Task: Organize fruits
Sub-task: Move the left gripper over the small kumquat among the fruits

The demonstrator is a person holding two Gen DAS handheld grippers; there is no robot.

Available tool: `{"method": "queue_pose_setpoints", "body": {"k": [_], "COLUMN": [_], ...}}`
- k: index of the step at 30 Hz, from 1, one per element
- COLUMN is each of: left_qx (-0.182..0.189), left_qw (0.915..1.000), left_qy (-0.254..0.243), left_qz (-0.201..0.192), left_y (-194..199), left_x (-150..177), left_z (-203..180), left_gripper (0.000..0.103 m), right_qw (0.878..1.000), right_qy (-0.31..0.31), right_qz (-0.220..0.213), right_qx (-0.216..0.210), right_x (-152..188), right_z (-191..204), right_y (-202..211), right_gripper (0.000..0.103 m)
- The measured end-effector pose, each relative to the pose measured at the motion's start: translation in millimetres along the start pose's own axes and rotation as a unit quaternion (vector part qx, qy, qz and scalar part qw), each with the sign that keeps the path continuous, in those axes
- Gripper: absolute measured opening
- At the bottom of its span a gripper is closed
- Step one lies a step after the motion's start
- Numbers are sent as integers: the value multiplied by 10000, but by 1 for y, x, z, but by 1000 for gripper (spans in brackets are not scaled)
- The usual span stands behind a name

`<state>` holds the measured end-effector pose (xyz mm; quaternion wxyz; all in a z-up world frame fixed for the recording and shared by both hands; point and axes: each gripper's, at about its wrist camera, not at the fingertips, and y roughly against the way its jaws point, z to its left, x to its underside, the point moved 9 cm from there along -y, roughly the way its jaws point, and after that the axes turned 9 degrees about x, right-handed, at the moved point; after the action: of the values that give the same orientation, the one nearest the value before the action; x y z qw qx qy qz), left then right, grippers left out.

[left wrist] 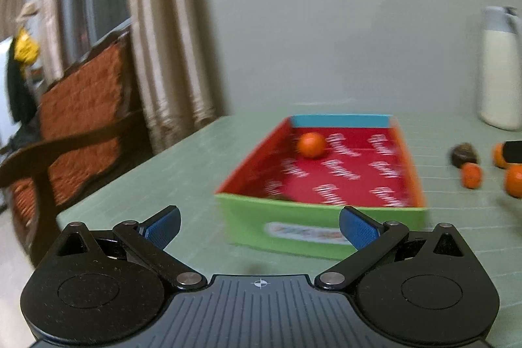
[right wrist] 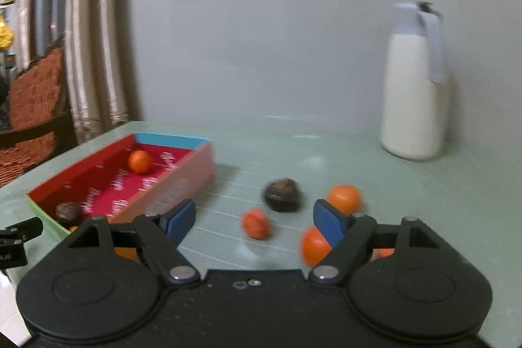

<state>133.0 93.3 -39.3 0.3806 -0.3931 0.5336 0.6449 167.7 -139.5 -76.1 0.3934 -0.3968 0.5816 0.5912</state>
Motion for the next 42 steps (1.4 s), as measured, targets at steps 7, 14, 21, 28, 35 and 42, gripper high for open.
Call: {"method": "queue_pose_setpoints", "body": {"k": [7,14,21,28,35,42], "left_qx": [547,986,1487,1817,2011,2304], "left_qw": [9968,9921,9860,9798,9750,9676], "left_qy": [-536,-731,-730,-834,-939,-1029], "left_qz": [-214,-257,-189,-100,-45,100], "left_y": [5,7,3,-3,-9,-19], "left_x": [-8,-11,-12,-11,-16,-19], "left_z": [-58,-106,-147,-183,-211,-239], "left_gripper": [103,103,102,102,102,93], "right_qw": [9986,9958,9915,9855,9754,9697], "right_qy": [-76,-153,-428,-585,-862,-1055], "right_qz": [32,57,49,30,46,39], "right_qx": [523,898,1230,1593,2028,2201], "right_x": [10,19,29,39,48,55], "right_z": [-42,-79,-123,-159,-197,-216], "right_y": [6,16,28,41,50,59], "right_gripper": [79,81,81,82,82,83]}}
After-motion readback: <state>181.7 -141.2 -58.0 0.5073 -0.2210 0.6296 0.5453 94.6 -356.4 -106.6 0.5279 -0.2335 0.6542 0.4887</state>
